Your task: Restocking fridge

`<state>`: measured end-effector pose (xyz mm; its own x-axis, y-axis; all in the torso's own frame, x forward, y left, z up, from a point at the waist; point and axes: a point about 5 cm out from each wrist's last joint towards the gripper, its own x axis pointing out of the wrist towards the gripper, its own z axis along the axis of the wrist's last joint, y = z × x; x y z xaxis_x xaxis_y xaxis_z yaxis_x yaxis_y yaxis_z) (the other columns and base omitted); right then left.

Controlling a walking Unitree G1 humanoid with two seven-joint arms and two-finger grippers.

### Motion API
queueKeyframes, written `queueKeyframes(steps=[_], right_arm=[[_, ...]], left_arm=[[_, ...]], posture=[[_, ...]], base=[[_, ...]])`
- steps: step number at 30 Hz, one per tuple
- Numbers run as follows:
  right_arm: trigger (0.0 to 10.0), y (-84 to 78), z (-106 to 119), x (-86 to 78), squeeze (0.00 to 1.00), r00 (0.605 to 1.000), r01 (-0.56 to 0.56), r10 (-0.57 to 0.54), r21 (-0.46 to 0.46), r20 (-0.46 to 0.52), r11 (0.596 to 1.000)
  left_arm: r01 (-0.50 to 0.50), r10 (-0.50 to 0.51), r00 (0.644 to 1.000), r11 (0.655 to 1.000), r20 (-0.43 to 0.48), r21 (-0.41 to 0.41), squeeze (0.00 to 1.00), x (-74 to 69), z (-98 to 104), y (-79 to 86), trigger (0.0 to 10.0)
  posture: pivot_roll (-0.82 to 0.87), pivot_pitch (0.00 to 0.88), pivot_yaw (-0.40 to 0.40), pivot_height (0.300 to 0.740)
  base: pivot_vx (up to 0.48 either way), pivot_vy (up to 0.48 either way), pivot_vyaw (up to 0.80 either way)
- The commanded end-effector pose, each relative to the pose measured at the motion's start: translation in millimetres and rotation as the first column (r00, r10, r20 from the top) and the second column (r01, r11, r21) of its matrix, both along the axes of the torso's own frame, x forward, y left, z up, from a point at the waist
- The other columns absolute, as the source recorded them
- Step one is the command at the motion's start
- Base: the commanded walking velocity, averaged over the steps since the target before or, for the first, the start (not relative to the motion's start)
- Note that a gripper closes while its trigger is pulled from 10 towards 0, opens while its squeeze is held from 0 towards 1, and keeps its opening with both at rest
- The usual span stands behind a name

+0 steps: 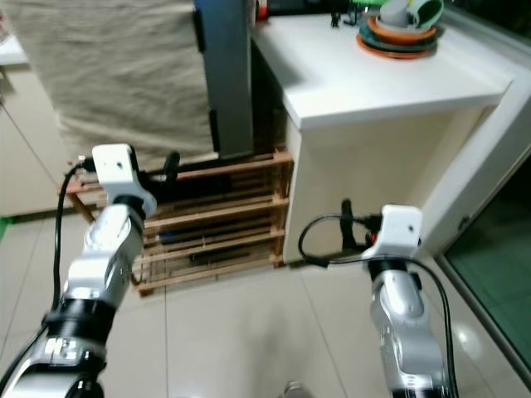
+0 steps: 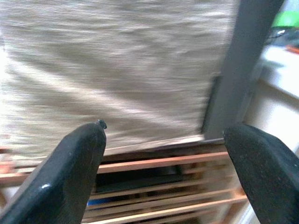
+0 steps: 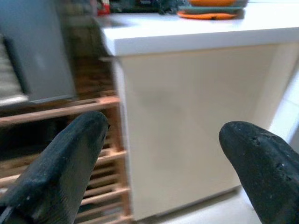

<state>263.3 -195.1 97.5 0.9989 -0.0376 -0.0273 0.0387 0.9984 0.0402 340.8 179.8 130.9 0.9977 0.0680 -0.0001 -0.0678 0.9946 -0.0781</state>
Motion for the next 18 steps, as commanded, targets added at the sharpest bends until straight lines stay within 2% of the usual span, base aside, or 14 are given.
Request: queueKeyframes(steps=[1,4,7,8,9,10,15,18], right_arm=[[10.0,-8.2,0.2,-2.8,0.14,1.0,0.024,-0.024,-0.019,0.004,1.0],[10.0,-10.5,-2.8,-9.0,0.14,1.0,0.028,-0.028,-0.037,0.002,0.999],[10.0,-16.6,-9.6,-24.4,0.14,1.0,0.024,-0.025,-0.085,-0.011,0.996],[10.0,-16.6,-9.6,-24.4,0.14,1.0,0.024,-0.025,-0.085,-0.011,0.996],[10.0,-19.2,-17.2,-36.2,0.14,0.999,0.015,-0.019,-0.091,-0.037,0.996],[10.0,-19.2,-19.1,-38.6,0.15,0.999,0.015,-0.019,-0.086,-0.043,0.996],[10.0,-12.7,-13.2,-33.7,0.14,1.0,0.005,-0.006,-0.065,-0.011,0.998],[10.0,-5.2,-6.5,-26.1,0.15,1.0,-0.015,0.016,-0.058,0.02,0.998]], left_arm=[[0.005,-0.005,1.0,1.0,-0.001,0.003,0.0,3.9,3.4,-4.2,10.0],[-0.004,0.003,1.0,1.0,-0.024,-0.012,0.0,5.6,1.1,-2.6,10.0],[-0.01,0.011,1.0,1.0,-0.027,0.008,0.0,5.8,0.1,-0.9,10.0],[-0.01,0.011,1.0,1.0,-0.027,0.008,0.0,5.8,0.1,-0.9,10.0],[-0.009,0.011,0.999,0.998,-0.03,0.063,0.0,5.5,-1.7,-1.0,10.0],[0.004,-0.001,0.999,0.997,-0.035,0.074,0.0,5.4,-3.1,-3.1,10.0],[0.06,-0.06,0.998,0.995,-0.001,0.076,0.0,4.8,0.5,-13.7,10.0],[0.076,-0.077,0.997,0.995,0.016,0.065,0.0,5.6,3.0,-17.1,10.0]], posture=[[-0.15,0.0,0.06,0.74],[-0.15,0.0,0.06,0.74],[-0.15,0.0,0.058,0.74],[-0.15,0.0,0.058,0.74],[-0.16,0.0,0.06,0.74],[-0.16,0.0,0.06,0.74],[-0.16,0.0,0.064,0.74],[-0.16,0.0,0.064,0.74]], base=[[0.0,0.48,-0.8],[0.0,0.48,-0.78],[0.0,0.48,0.0],[0.0,0.48,0.0],[0.0,0.0,0.0],[0.0,0.0,0.0],[0.0,0.0,0.0],[0.097,0.425,0.0]])
